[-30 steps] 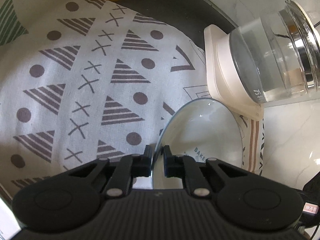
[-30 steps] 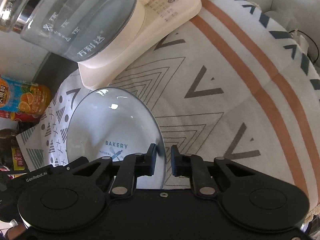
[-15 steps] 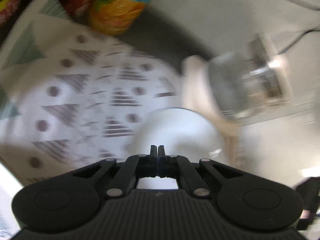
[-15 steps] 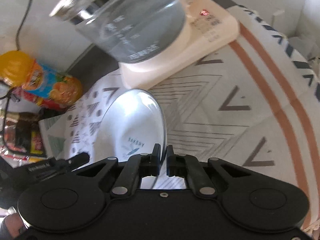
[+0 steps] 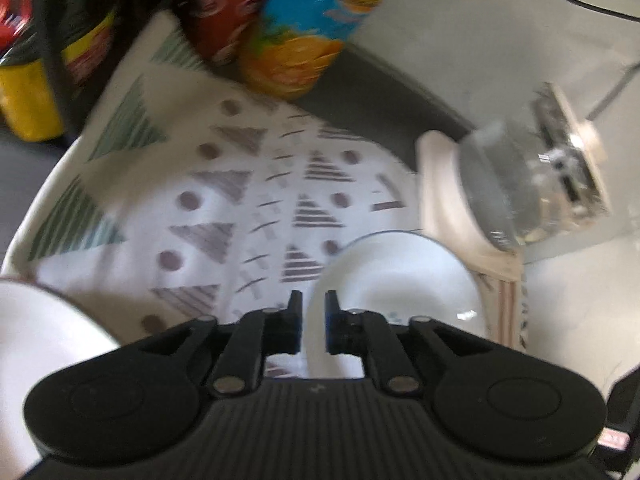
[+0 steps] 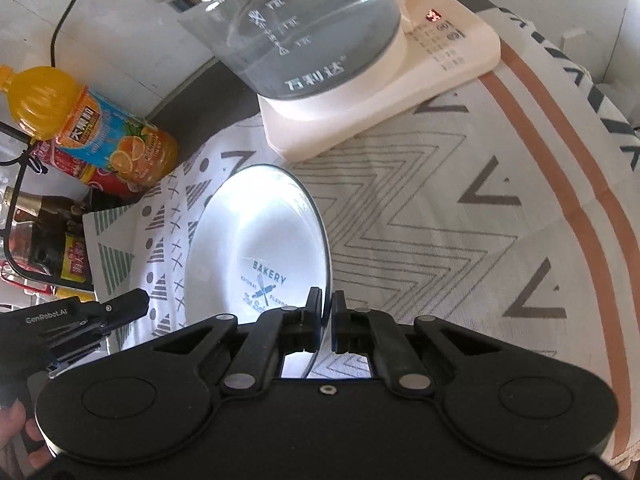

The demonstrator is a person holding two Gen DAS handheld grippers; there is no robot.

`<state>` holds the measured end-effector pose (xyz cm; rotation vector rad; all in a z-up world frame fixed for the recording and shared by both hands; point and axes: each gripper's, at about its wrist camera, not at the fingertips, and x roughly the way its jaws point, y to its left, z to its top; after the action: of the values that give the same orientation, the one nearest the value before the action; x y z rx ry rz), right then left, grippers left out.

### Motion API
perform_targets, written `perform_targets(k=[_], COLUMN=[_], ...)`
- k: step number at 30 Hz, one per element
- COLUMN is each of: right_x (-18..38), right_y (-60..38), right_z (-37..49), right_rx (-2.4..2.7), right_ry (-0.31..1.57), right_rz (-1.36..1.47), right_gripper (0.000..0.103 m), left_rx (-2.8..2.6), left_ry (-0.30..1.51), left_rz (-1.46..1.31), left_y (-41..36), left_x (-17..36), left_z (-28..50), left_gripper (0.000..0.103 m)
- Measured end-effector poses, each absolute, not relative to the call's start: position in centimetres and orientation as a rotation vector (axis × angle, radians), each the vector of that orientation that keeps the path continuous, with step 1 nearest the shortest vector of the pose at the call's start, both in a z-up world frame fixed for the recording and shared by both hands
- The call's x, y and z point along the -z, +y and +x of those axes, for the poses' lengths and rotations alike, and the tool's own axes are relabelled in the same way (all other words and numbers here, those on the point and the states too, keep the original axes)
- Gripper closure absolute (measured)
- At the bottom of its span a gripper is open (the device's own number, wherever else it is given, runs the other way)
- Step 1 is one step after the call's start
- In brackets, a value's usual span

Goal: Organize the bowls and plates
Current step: 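Carry the 'BAKERY' plate with both grippers and lower it onto the plate stack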

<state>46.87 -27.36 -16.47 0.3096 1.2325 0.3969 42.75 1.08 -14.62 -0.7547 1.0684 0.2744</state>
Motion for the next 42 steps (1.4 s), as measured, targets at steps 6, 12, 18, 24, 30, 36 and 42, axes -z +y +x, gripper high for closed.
perform_targets(k=[6, 12, 18, 24, 30, 36, 42], right_x=[16.5, 16.6, 17.1, 17.5, 17.0, 15.4, 14.5], right_y=[-27.4, -27.2, -27.3, -27.3, -27.2, -26.8, -25.5], right_z=[46.8, 47.0, 47.3, 47.6, 47.8, 48.0, 47.6], right_rx=[-0.379, -0.354, -0.327, -0.314, -0.323, -0.386, -0.449], right_ry=[1.236, 1.246, 1.265, 1.276, 1.26, 1.213, 1.187], right_rz=[0.324, 0.324, 0.33, 0.33, 0.315, 0.318, 0.303], right_gripper=[0.099, 0.099, 0.098, 0.098, 0.097, 0.097, 0.097], left_rx=[-0.276, -0.235, -0.22, -0.189, -0.166, -0.182, -0.22], left_ry=[1.07, 1.093, 1.146, 1.16, 1.154, 1.103, 1.043], left_rz=[-0.798, -0.798, -0.825, -0.835, -0.859, -0.888, -0.901], left_y=[2.0, 1.2, 0.7, 0.1, 0.5, 1.6, 2.7], left_x=[15.7, 16.9, 18.9, 19.9, 19.7, 18.4, 16.7], left_z=[42.6, 44.0, 45.6, 46.5, 46.6, 45.6, 43.6], left_gripper=[0.063, 0.064, 0.082, 0.092, 0.096, 0.099, 0.099])
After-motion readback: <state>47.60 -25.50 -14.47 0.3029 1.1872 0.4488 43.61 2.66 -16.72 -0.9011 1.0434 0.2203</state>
